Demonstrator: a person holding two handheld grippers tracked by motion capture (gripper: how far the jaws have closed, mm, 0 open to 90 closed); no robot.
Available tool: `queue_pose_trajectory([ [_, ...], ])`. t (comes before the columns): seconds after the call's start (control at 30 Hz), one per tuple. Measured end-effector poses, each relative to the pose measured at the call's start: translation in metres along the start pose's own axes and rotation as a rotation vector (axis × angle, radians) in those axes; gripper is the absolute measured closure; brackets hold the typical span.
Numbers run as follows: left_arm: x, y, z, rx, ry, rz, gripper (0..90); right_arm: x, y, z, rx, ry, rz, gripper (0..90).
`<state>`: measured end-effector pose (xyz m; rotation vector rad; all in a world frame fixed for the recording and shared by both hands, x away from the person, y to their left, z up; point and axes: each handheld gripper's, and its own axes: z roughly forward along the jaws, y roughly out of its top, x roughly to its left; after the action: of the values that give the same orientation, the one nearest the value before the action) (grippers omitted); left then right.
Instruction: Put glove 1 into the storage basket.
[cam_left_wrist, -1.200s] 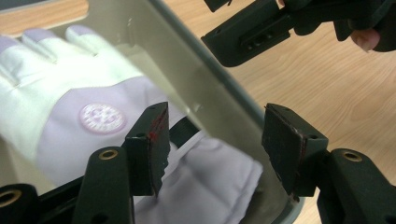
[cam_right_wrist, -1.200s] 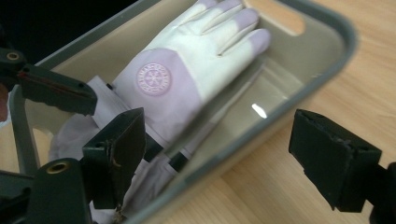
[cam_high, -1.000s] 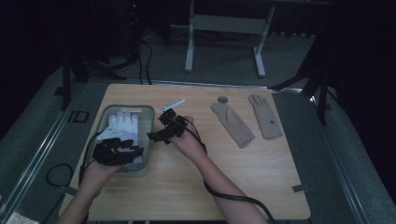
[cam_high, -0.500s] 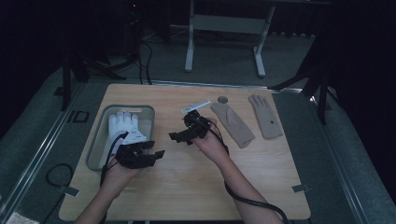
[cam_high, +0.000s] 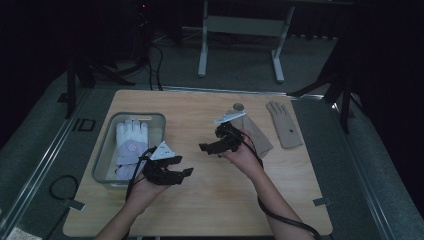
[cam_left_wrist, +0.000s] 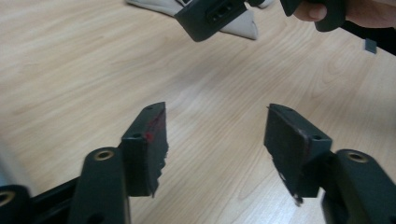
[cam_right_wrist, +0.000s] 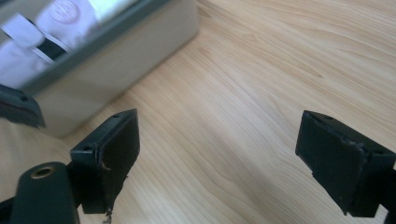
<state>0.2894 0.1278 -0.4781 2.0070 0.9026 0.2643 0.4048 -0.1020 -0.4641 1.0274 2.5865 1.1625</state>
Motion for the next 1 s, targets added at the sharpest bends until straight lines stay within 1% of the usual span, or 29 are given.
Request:
queue_pose_trajectory([
  [0.03,-0.001,0.000,0.002,0.001,-0.007,0.002,34.4,-0.002,-0.002,-0.001,0.003,-0.005,-0.004,13.4],
  [0.07,-0.001,-0.001,0.004,0.000,-0.015,0.000,30.5,-0.004,-0.004,-0.002,0.002,-0.010,0.002,13.5],
  [0.1,-0.003,-0.001,0.006,-0.006,-0.013,-0.001,26.7,-0.006,-0.006,-0.003,-0.001,-0.013,0.008,13.5],
  [0.17,-0.005,-0.003,0.011,-0.015,-0.018,0.014,20.9,-0.012,-0.011,-0.007,-0.009,-0.014,0.022,13.4],
  [0.2,-0.006,-0.005,0.013,-0.020,-0.019,0.017,19.0,-0.016,-0.013,-0.009,-0.014,-0.001,0.037,13.1],
  [0.23,-0.006,-0.006,0.015,-0.028,-0.029,0.013,18.7,-0.020,-0.015,-0.011,-0.021,0.013,0.054,13.1],
  [0.27,-0.006,-0.008,0.017,-0.029,-0.040,0.009,17.8,-0.023,-0.018,-0.013,-0.031,0.017,0.057,13.1],
  [0.3,-0.007,-0.010,0.020,-0.032,-0.047,0.004,16.8,-0.026,-0.021,-0.015,-0.034,0.005,0.053,13.6],
  [0.37,-0.009,-0.015,0.024,-0.045,-0.047,0.011,16.5,-0.032,-0.026,-0.018,-0.041,-0.019,0.044,14.0],
  [0.47,-0.011,-0.023,0.030,-0.069,-0.038,0.027,16.6,-0.042,-0.035,-0.021,-0.059,-0.058,0.013,14.1],
  [0.5,-0.011,-0.023,0.030,-0.069,-0.038,0.027,16.5,-0.042,-0.035,-0.021,-0.059,-0.058,0.013,14.1],
  [0.53,-0.013,-0.027,0.033,-0.086,-0.044,0.044,16.5,-0.045,-0.038,-0.022,-0.064,-0.063,0.009,14.3],
  [0.57,-0.016,-0.032,0.037,-0.085,-0.033,0.065,16.5,-0.054,-0.046,-0.024,-0.062,-0.088,0.023,14.3],
  [0.67,-0.019,-0.039,0.042,-0.094,-0.019,0.077,16.5,-0.062,-0.054,-0.026,-0.063,-0.097,0.044,14.3],
  [0.73,-0.020,-0.042,0.043,-0.096,-0.014,0.084,16.5,-0.068,-0.059,-0.029,-0.071,-0.095,0.066,13.8],
  [0.8,-0.020,-0.045,0.043,-0.110,-0.013,0.089,16.5,-0.073,-0.063,-0.030,-0.061,-0.107,0.090,13.7],
  [0.87,-0.020,-0.047,0.041,-0.114,-0.017,0.083,16.5,-0.076,-0.067,-0.032,-0.070,-0.123,0.090,13.0],
  [0.9,-0.020,-0.049,0.041,-0.121,-0.018,0.081,16.5,-0.077,-0.070,-0.032,-0.075,-0.144,0.091,13.3],
  [0.97,-0.021,-0.051,0.039,-0.125,-0.015,0.091,16.5,-0.079,-0.073,-0.033,-0.074,-0.146,0.086,12.4],
  [1.0,-0.021,-0.053,0.039,-0.122,-0.013,0.095,16.5,-0.081,-0.075,-0.034,-0.075,-0.153,0.086,13.9],
])
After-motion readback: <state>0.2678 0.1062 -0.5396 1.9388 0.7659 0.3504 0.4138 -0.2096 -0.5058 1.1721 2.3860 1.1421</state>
